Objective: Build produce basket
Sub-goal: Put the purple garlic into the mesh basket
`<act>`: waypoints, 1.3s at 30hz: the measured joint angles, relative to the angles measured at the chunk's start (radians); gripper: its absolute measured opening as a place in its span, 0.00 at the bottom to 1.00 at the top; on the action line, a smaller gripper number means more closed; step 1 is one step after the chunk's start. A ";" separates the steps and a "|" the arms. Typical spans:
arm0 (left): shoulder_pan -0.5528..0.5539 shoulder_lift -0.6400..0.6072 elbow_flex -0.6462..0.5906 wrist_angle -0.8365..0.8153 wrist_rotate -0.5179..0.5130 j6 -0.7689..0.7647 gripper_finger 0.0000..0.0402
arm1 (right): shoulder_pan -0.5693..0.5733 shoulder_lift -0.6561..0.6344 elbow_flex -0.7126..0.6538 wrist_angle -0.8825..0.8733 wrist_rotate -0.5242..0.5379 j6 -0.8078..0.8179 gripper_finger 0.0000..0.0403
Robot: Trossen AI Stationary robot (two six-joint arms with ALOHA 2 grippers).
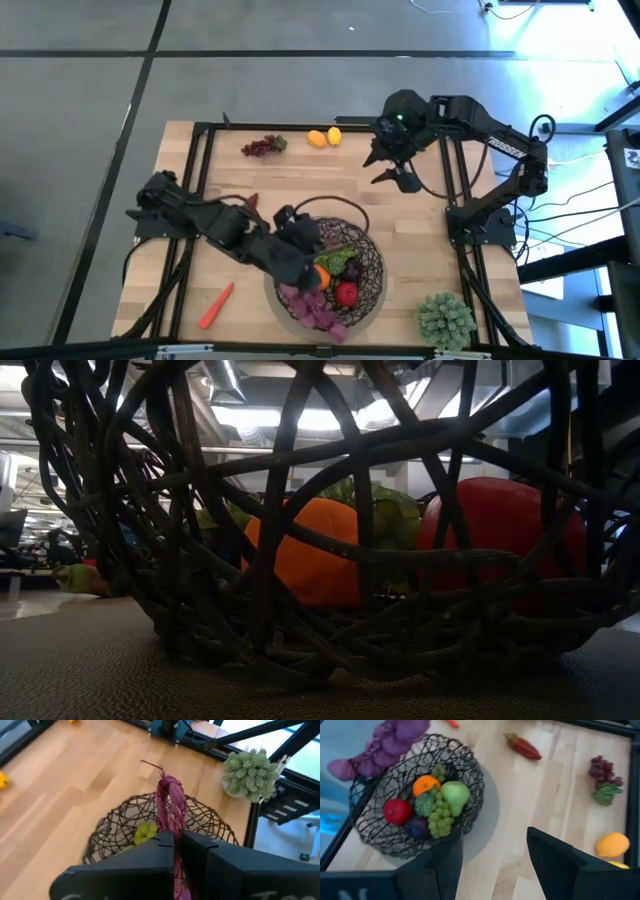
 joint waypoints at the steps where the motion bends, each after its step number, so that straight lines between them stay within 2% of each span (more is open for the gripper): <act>1: 0.000 0.012 0.000 0.000 -0.002 -0.011 0.00 | 0.008 0.000 0.000 -0.002 0.000 -0.011 0.52; 11: 0.015 0.058 0.000 -0.018 -0.004 -0.043 0.00 | 0.064 0.000 0.000 -0.025 0.000 -0.065 0.52; 17: 0.016 0.058 0.000 -0.112 0.000 -0.068 0.00 | 0.105 0.000 0.000 -0.050 0.000 -0.069 0.52; 23: 0.023 0.058 0.000 -0.165 0.046 -0.060 0.00 | 0.125 0.000 0.000 -0.050 0.000 -0.064 0.52; 35: 0.085 0.058 0.000 -0.169 0.056 0.134 0.00 | 0.125 0.000 0.000 -0.046 0.001 -0.062 0.52; 39: 0.111 0.059 0.000 -0.168 0.115 0.145 0.00 | 0.125 0.000 0.000 -0.051 -0.021 -0.065 0.52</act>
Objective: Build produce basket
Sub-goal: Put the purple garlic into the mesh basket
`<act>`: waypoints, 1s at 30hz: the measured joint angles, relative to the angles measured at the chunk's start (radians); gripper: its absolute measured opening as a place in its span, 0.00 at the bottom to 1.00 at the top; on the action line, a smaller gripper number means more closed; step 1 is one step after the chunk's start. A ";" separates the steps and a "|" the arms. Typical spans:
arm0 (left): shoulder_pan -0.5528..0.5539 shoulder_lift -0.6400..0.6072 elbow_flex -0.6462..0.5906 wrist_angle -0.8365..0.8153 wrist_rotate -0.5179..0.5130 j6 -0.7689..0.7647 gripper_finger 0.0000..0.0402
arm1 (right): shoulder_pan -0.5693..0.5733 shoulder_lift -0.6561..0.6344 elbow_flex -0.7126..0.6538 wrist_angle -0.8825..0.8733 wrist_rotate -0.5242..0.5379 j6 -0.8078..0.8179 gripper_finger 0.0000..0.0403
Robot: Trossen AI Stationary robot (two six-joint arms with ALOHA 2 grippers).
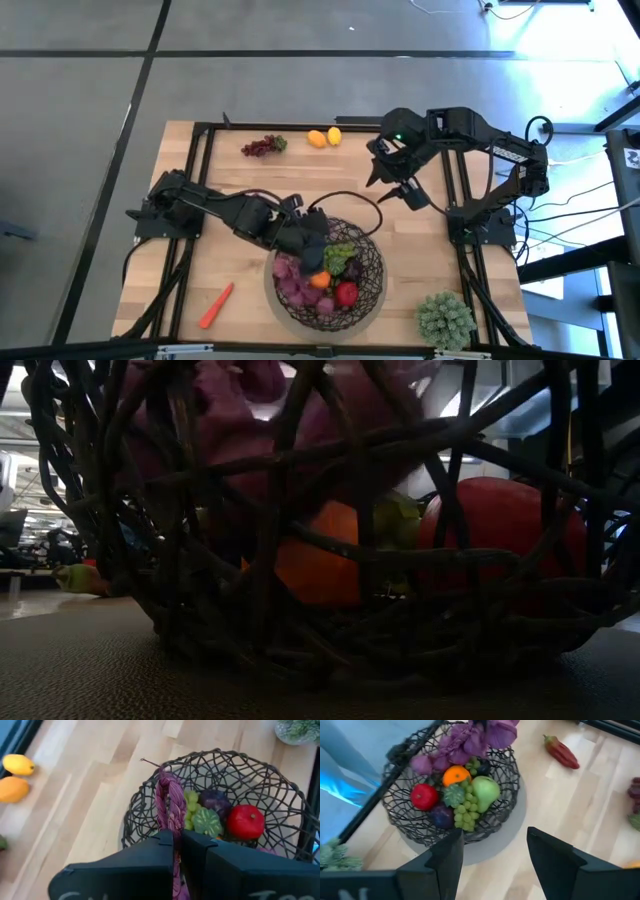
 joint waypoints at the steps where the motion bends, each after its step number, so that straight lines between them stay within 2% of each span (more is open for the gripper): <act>1: 0.000 0.008 0.002 0.001 0.005 0.000 0.00 | 0.000 0.000 0.000 -0.003 -0.018 -0.001 0.52; 6: -0.004 0.036 0.003 0.009 0.083 -0.032 0.00 | 0.000 0.000 0.000 -0.010 -0.065 -0.023 0.52; 13: -0.003 0.066 0.000 0.022 0.075 -0.042 0.00 | 0.000 0.000 0.000 -0.012 -0.065 -0.029 0.52; 16: 0.000 0.066 0.000 0.035 0.104 -0.042 0.01 | 0.000 0.000 0.000 -0.015 -0.064 -0.030 0.52; 30: 0.018 0.066 0.000 0.040 0.179 -0.056 0.24 | 0.000 0.000 0.000 -0.019 -0.064 -0.030 0.52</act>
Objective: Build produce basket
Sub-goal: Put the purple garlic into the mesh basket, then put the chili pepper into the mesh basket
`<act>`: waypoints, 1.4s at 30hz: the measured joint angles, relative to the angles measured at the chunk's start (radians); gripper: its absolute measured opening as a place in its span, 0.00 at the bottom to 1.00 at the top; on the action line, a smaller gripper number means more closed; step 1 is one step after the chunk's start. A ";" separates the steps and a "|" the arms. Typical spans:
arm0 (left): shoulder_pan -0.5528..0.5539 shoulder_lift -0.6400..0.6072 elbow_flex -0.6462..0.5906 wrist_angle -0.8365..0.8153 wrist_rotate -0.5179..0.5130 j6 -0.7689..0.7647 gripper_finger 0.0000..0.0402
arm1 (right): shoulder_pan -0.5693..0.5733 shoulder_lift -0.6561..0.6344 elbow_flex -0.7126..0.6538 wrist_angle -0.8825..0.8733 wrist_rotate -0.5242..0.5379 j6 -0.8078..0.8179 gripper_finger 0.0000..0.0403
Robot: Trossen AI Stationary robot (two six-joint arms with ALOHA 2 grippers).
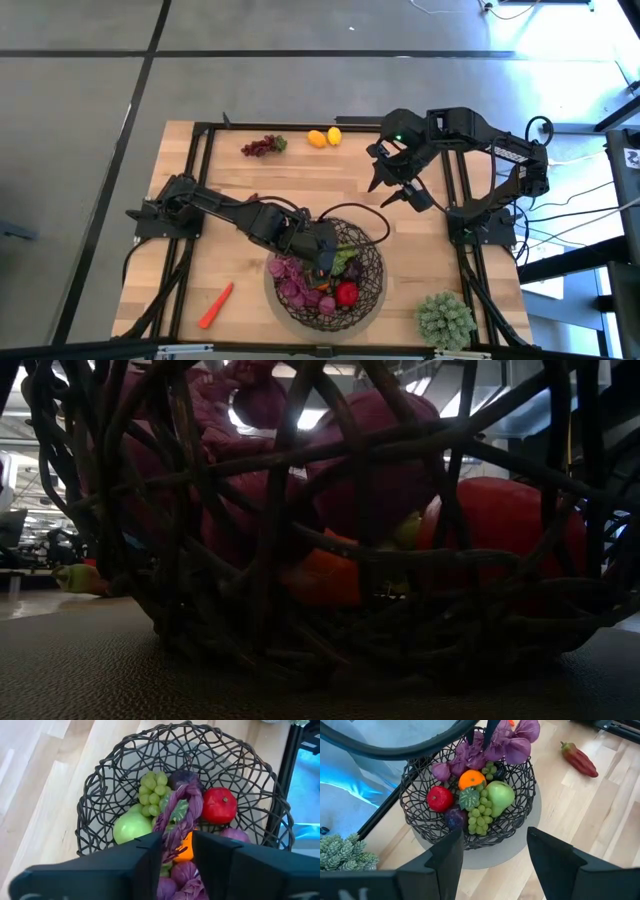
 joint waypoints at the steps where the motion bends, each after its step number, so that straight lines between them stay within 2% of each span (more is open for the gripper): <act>1: 0.001 0.000 0.000 0.000 0.000 0.001 0.24 | -0.001 0.000 0.000 0.000 0.000 -0.002 0.52; 17: -0.021 -0.047 0.000 -0.025 -0.040 0.082 0.25 | -0.001 0.000 0.000 -0.007 0.034 -0.025 0.52; 24: -0.020 -0.079 0.006 -0.095 -0.149 0.051 0.25 | -0.001 -0.020 -0.001 -0.009 0.037 -0.026 0.52; 30: 0.000 -0.134 0.006 -0.193 -0.270 -0.026 0.25 | -0.005 -0.075 -0.001 -0.010 0.085 -0.024 0.52; 35: 0.055 -0.180 0.006 -0.289 -0.342 -0.106 0.25 | -0.059 -0.100 -0.001 -0.011 0.086 -0.023 0.52; 42: 0.173 -0.198 0.006 -0.420 -0.343 -0.199 0.25 | -0.193 -0.104 -0.049 0.008 0.070 -0.021 0.52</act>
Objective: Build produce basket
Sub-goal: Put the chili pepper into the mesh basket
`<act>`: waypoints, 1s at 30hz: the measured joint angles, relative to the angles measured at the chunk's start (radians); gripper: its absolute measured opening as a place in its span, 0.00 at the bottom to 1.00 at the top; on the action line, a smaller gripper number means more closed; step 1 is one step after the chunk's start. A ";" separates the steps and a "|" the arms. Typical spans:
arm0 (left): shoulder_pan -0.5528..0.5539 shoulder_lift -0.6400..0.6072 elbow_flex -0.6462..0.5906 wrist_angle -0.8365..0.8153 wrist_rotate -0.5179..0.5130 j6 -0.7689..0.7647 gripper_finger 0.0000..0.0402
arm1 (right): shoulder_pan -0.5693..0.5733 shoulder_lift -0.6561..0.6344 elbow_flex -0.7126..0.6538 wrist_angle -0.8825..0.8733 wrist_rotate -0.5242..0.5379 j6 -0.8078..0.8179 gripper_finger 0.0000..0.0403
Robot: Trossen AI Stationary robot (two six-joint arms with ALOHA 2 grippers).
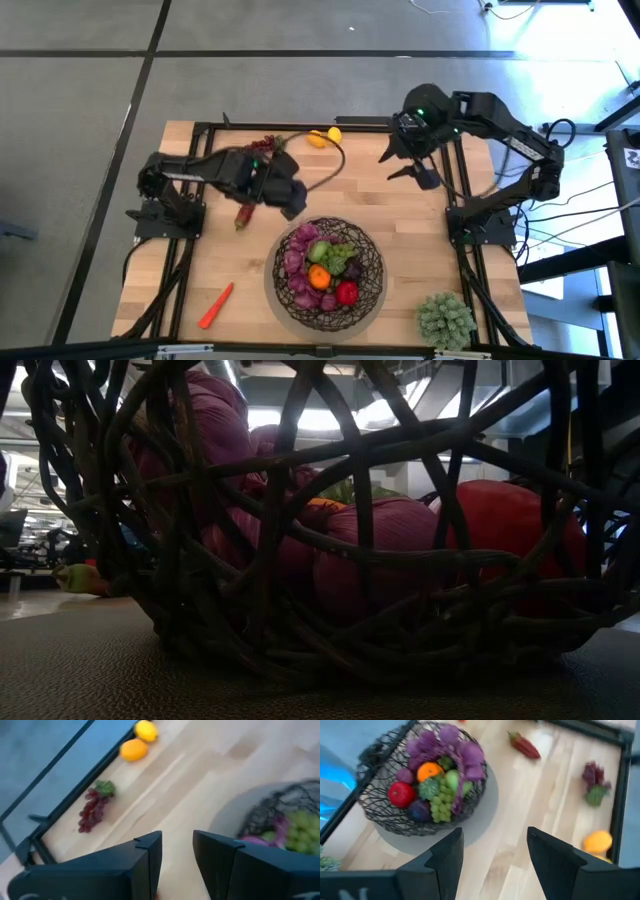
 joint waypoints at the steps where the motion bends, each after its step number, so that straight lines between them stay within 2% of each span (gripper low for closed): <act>1: 0.021 0.000 -0.001 0.003 0.003 0.004 0.25 | -0.025 0.000 -0.018 0.008 -0.014 0.003 0.52; 5: 0.106 -0.014 -0.006 0.006 0.077 0.097 0.25 | -0.113 -0.001 -0.105 0.101 -0.070 0.081 0.52; 7: 0.155 -0.027 -0.004 0.005 0.124 0.126 0.25 | -0.139 -0.001 -0.144 0.163 -0.010 0.167 0.52; 11: 0.249 -0.047 -0.006 0.004 0.283 0.197 0.25 | -0.146 0.000 -0.180 0.227 0.171 0.284 0.52; 15: 0.326 -0.087 -0.060 0.006 0.377 0.243 0.25 | -0.130 -0.002 -0.193 0.272 0.204 0.363 0.52; 19: 0.403 -0.175 -0.235 0.005 0.471 0.257 0.25 | -0.117 -0.006 -0.194 0.284 0.210 0.399 0.52; 22: 0.446 -0.263 -0.395 0.006 0.503 0.236 0.25 | -0.109 -0.004 -0.194 0.292 0.211 0.401 0.52; 28: 0.475 -0.377 -0.641 0.099 0.586 0.162 0.25 | -0.098 -0.005 -0.194 0.300 0.209 0.399 0.52; 30: 0.474 -0.399 -0.703 0.111 0.586 0.138 0.25 | -0.092 -0.005 -0.194 0.300 0.210 0.397 0.52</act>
